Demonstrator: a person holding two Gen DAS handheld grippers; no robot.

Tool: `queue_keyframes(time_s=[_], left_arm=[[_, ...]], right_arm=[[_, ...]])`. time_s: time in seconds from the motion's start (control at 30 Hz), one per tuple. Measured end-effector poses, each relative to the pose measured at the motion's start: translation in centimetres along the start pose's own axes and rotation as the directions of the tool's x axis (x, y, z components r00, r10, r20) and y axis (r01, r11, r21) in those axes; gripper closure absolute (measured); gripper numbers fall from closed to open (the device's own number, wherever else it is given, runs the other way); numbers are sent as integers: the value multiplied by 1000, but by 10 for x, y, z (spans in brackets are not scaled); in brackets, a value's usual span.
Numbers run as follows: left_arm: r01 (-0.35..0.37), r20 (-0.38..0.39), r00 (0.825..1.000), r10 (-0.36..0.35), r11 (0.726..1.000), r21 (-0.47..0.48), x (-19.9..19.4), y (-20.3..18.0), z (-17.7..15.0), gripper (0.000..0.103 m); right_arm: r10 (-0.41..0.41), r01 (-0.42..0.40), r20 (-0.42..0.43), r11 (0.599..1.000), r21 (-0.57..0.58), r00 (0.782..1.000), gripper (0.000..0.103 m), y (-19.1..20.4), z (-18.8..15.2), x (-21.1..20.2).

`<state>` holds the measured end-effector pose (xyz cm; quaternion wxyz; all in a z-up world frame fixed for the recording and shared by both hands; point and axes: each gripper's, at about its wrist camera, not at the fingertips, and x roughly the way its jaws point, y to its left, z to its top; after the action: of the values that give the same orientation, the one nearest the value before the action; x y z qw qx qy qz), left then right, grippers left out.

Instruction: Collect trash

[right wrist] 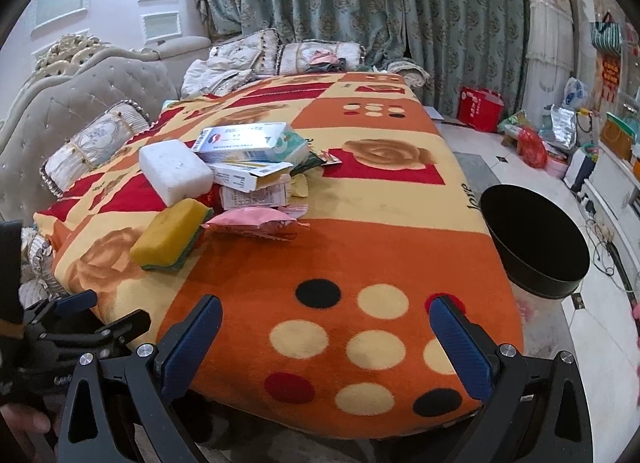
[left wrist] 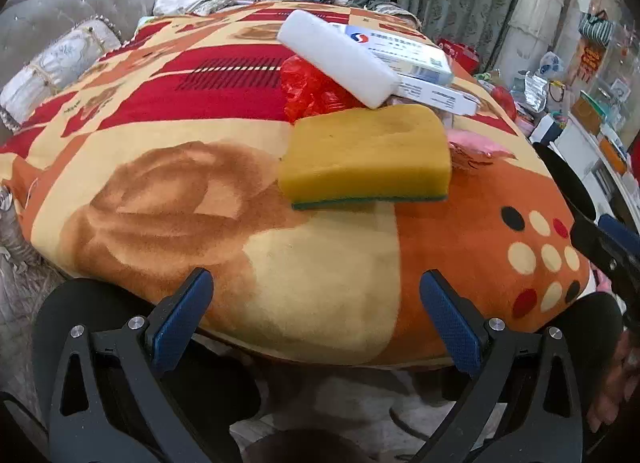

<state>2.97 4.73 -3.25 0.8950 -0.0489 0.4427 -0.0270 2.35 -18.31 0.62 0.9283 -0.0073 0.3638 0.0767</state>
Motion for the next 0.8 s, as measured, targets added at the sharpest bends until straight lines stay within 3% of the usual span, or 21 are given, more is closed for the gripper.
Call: queue_keyframes(time_s=[0.5,0.8], left_arm=[[-27,-27,999,27,999,18,2,-7,0,1],[-42,-33,999,42,999,4,3,-2,0,1]], right_arm=[[45,-45,15,999,-7,999,0,7,2,-2],[25,-25,-21,999,-24,999,0,8,2,-3]])
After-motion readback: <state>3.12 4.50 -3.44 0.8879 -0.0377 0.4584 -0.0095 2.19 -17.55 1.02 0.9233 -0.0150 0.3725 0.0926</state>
